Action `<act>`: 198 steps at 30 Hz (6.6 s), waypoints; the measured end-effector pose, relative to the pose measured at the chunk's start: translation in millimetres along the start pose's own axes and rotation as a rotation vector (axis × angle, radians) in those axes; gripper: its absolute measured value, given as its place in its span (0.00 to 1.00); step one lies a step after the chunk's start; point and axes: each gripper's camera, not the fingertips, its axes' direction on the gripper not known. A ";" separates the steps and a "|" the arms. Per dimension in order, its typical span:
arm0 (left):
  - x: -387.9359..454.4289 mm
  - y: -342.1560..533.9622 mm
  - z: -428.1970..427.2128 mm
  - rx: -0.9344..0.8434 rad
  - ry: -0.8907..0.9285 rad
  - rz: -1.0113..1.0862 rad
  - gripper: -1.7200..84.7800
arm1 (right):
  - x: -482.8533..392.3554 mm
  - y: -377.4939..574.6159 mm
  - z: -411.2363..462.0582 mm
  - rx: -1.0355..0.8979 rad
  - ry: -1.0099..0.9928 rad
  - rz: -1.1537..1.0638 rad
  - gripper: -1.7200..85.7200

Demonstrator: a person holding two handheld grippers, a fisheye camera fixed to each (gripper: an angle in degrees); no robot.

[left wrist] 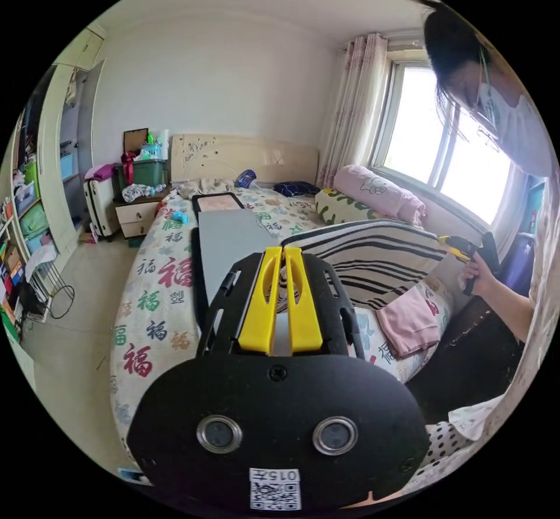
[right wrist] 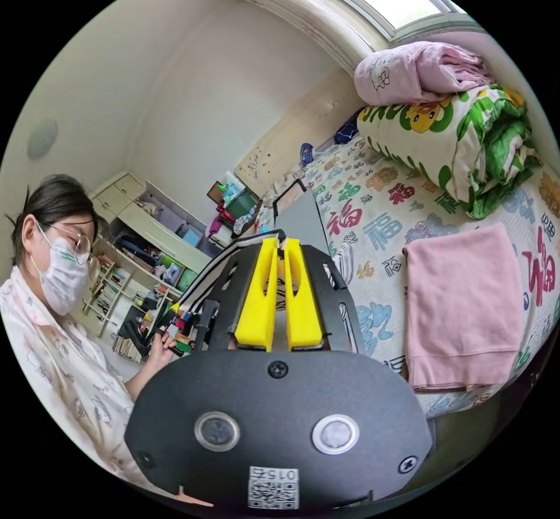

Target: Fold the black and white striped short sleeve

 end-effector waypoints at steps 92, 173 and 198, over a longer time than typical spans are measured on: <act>58.2 23.2 340.6 -0.480 -0.232 0.283 0.04 | 185.0 -379.7 771.7 -0.766 0.411 -0.910 0.04; 6.2 480.4 226.3 -1.165 -0.246 -0.355 0.02 | 266.3 -143.8 660.4 -1.211 0.910 -0.216 0.02; 71.3 446.1 227.8 -1.181 -0.333 -0.313 0.02 | 171.3 -19.4 437.9 -0.449 0.591 0.304 0.01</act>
